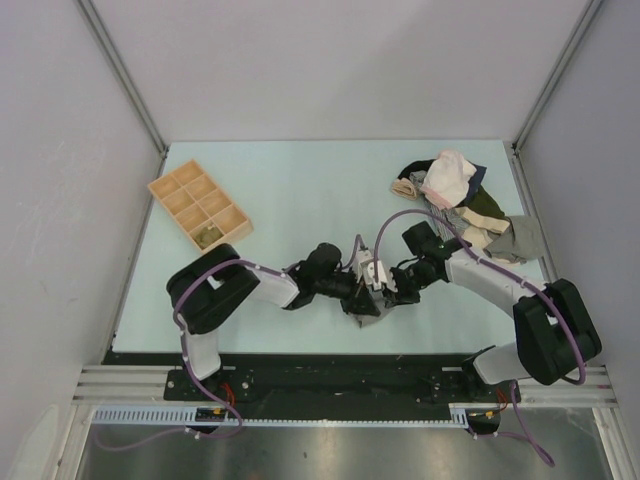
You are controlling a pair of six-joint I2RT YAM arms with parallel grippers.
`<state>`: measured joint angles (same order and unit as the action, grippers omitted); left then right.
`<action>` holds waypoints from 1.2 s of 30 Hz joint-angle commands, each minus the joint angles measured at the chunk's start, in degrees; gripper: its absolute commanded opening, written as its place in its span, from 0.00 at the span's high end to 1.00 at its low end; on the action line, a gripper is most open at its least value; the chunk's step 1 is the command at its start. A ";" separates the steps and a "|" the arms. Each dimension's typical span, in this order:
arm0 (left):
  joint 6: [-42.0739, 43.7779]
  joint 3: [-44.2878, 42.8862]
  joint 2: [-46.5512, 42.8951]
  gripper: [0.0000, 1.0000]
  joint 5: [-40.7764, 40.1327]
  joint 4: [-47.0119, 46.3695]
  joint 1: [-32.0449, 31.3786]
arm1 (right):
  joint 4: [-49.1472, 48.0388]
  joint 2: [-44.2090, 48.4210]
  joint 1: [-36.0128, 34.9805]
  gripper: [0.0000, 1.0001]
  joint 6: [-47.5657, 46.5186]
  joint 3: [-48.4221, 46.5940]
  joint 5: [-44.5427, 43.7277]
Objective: Roll the underwear
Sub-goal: Place the underwear in the storage box.
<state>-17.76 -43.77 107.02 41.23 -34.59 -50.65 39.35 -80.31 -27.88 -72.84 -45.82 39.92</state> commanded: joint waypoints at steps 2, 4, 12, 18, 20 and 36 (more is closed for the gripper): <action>2.73 -0.36 -4.71 1.00 -0.27 6.45 1.52 | 0.37 -0.55 1.77 0.66 5.95 -7.59 4.46; 3.78 0.87 -8.57 1.00 -0.80 8.56 2.48 | 1.95 -0.46 2.56 0.52 8.76 -10.06 5.17; 20.72 -2.26 -26.32 0.99 -10.97 42.55 17.50 | 3.36 2.44 8.89 0.35 16.50 -17.19 10.09; 41.20 -10.71 -30.21 1.00 -20.39 64.28 35.95 | 6.61 0.78 9.16 0.36 13.87 -17.19 10.53; 43.50 -11.86 -29.86 1.00 -20.32 65.79 43.86 | 7.57 0.42 9.16 0.36 12.81 -17.20 10.96; 49.40 -27.51 -11.67 1.00 -25.68 60.35 63.04 | 10.39 -4.59 7.66 0.37 10.44 -17.20 10.70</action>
<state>28.42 -68.05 93.41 16.69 25.10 9.78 48.88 -84.33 -20.25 -61.60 -61.84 49.98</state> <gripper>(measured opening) 0.057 0.632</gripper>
